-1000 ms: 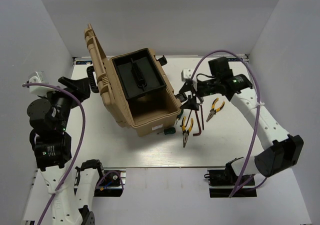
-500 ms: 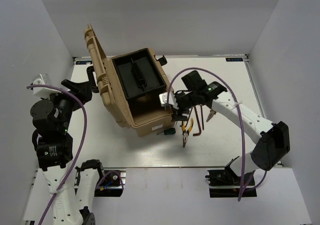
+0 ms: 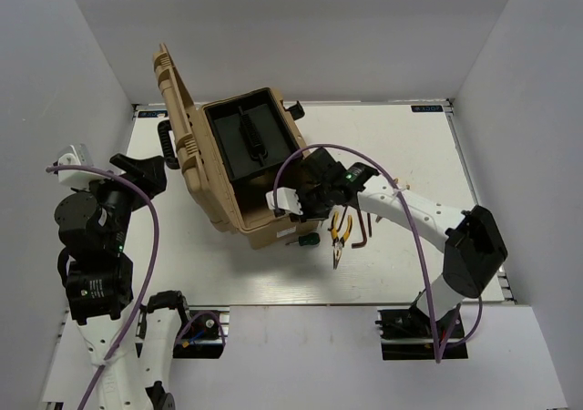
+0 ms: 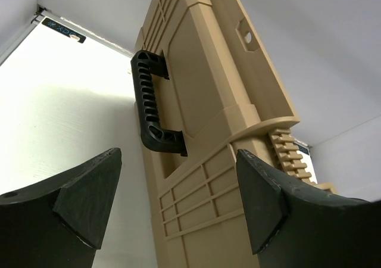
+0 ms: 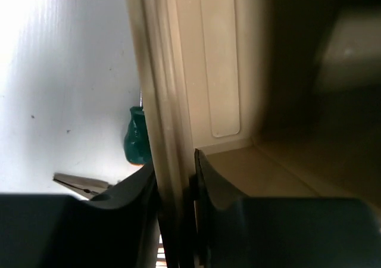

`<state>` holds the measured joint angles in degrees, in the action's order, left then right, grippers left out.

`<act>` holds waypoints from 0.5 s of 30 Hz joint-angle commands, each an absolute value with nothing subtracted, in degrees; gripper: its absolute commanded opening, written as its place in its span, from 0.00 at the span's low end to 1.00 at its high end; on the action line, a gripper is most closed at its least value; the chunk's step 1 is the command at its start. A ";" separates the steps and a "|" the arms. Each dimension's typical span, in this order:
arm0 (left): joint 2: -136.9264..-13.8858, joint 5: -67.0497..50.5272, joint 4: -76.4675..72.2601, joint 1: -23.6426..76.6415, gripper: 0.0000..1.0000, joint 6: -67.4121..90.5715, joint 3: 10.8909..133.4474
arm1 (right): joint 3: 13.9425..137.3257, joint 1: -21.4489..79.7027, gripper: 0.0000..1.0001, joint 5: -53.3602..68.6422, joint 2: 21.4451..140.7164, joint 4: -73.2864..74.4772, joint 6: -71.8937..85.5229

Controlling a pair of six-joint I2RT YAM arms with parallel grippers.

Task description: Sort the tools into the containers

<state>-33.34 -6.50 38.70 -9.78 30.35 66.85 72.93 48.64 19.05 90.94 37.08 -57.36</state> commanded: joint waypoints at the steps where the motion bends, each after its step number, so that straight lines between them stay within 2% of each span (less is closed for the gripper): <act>1: -32.61 -5.19 39.46 -9.32 0.88 29.44 66.71 | 76.11 50.53 0.13 17.23 92.90 36.74 -54.41; 3: -32.61 -4.49 39.99 -9.32 0.88 29.44 66.71 | 78.04 50.71 0.00 17.05 93.95 36.74 -51.34; 10: -32.08 -0.71 41.75 -8.17 0.89 28.92 67.94 | 88.66 53.00 0.00 12.49 101.15 35.60 -34.57; 15: -32.08 1.14 42.80 -7.65 0.89 28.39 68.47 | 94.04 54.23 0.00 7.39 105.64 35.77 -28.67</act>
<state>-32.40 -0.78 41.17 -8.01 29.36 66.94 89.65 55.02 12.97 104.18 41.60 -38.50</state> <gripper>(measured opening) 0.886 0.288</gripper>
